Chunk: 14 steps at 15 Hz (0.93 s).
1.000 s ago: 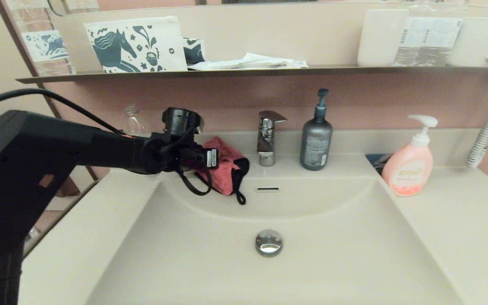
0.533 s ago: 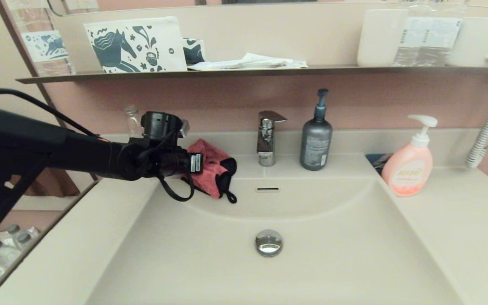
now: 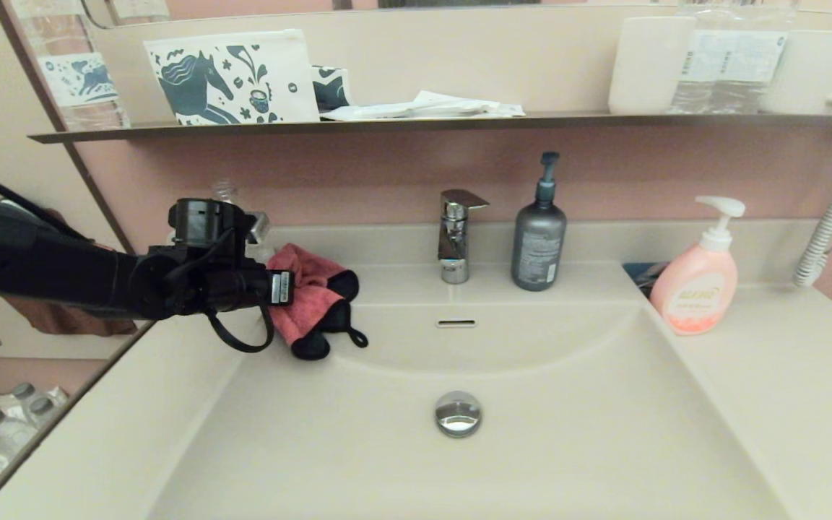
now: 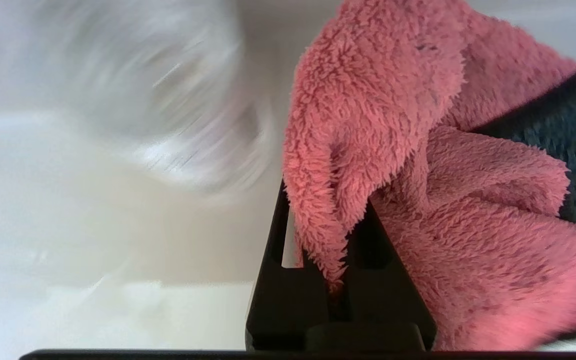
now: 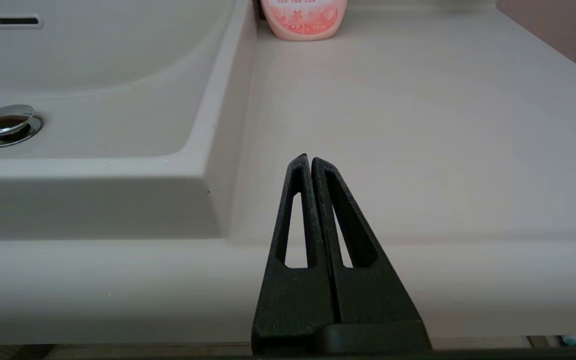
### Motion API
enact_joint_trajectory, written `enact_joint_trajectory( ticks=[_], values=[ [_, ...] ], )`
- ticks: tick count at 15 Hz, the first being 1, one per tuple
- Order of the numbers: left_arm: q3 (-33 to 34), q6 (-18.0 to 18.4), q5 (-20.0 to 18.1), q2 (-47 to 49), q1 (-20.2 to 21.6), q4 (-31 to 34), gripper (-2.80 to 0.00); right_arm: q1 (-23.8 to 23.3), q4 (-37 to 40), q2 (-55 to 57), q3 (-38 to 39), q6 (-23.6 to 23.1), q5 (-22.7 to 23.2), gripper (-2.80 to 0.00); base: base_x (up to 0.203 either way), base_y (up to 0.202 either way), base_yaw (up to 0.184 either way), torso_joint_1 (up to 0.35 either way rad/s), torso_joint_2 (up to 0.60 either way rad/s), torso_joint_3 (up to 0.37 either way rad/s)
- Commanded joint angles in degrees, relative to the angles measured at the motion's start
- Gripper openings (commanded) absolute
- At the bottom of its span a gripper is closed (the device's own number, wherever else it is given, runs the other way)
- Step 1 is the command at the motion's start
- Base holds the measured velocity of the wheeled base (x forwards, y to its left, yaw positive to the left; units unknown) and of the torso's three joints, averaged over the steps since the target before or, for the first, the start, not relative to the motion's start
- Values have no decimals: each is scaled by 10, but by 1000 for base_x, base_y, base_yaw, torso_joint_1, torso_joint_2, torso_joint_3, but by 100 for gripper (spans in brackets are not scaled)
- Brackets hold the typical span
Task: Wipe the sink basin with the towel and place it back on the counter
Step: Wipe the sink
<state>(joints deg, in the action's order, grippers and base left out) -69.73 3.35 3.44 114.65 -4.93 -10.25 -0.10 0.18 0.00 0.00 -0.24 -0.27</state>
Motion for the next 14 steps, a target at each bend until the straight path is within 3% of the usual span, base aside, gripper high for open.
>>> enact_joint_trajectory(
  ticks=[1,9,14],
  values=[
    [42,1,1,-28,9,2,-280,0,0,1,0,0,0,-280,0,0,0,0,0,0],
    [129,15,5,-141,26,20,-280,0,0,1,0,0,0,-280,0,0,0,0,0,0],
    [144,71,3,-205,106,83,-280,0,0,1,0,0,0,-280,0,0,0,0,0,0]
  ],
)
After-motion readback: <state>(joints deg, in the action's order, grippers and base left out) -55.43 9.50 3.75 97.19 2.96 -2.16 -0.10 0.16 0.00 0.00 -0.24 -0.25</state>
